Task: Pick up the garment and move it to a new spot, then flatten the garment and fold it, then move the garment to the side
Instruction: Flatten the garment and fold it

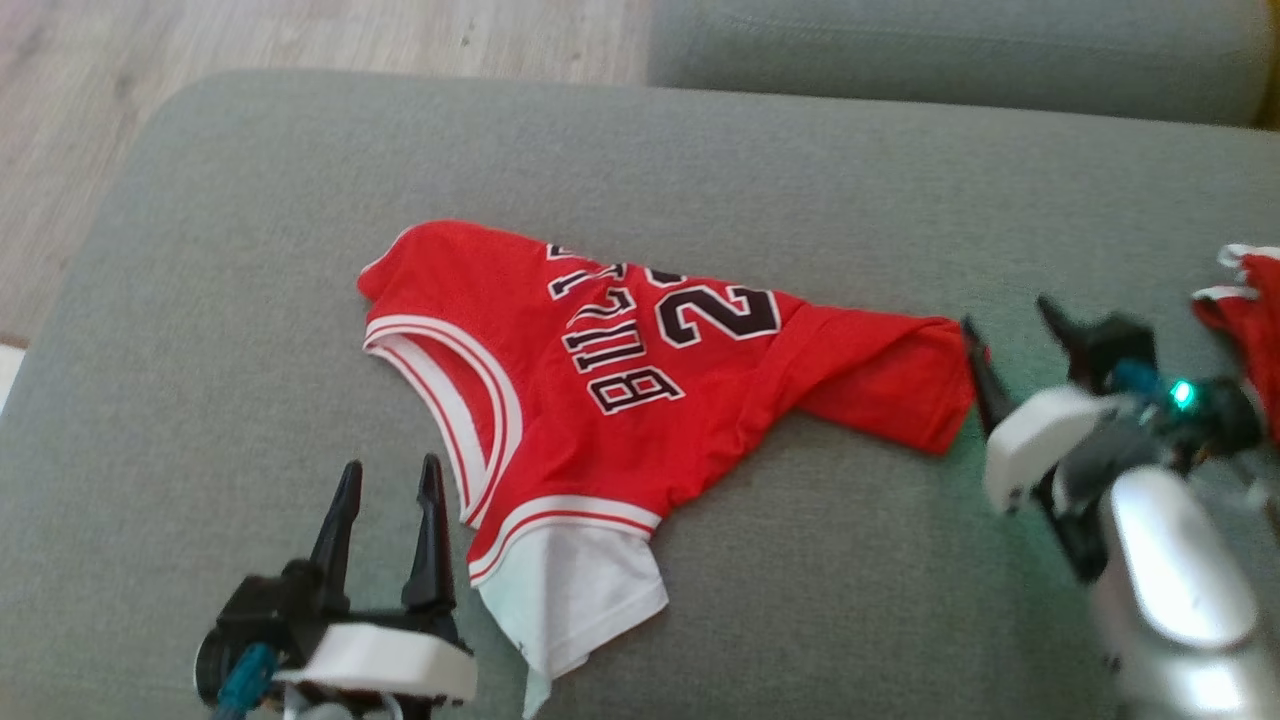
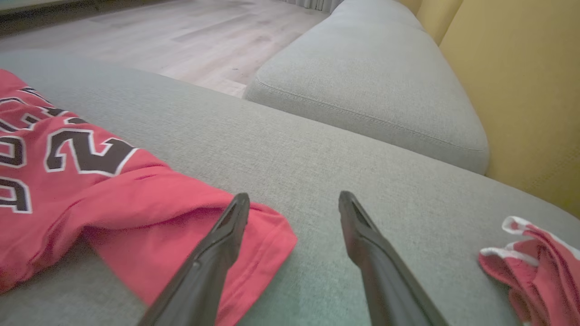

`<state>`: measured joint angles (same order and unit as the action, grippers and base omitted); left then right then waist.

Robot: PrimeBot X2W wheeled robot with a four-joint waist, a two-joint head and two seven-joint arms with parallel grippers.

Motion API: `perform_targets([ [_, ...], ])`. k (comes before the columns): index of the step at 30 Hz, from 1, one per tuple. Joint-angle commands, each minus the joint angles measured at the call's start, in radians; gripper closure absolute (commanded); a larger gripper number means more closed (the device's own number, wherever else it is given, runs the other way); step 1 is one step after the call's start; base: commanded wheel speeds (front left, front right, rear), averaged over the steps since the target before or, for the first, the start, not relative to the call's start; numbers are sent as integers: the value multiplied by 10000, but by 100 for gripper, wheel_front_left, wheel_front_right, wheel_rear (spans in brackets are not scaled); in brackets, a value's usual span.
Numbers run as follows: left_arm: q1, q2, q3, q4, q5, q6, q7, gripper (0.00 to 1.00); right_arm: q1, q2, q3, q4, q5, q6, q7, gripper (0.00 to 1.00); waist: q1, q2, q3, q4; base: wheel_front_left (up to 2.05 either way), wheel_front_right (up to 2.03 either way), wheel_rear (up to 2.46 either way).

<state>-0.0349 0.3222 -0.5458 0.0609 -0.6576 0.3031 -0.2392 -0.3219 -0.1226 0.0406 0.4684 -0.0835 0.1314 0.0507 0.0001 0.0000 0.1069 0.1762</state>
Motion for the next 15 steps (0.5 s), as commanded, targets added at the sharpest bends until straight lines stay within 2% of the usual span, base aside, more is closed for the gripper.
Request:
perform_targets([
  [1,-636,40,338,-259,112,-50,-55,0,-871,-298,254,38,46,-7,190,0,-1,0,192,164,0,0,0],
  [6,-794,-13,285,-213,163,-62,-54,0,-1656,-715,489,1392,549,-7,912,0,-1,0,465,514,0,0,0],
  [10,-838,-45,300,-147,157,-71,-71,0,-2002,-976,1166,2311,1215,-7,1418,0,-1,0,586,726,0,0,0],
  [15,-843,-49,374,-93,147,-66,-98,0,-2219,-1125,1893,2755,2062,-7,1611,0,-1,0,635,766,0,0,0],
])
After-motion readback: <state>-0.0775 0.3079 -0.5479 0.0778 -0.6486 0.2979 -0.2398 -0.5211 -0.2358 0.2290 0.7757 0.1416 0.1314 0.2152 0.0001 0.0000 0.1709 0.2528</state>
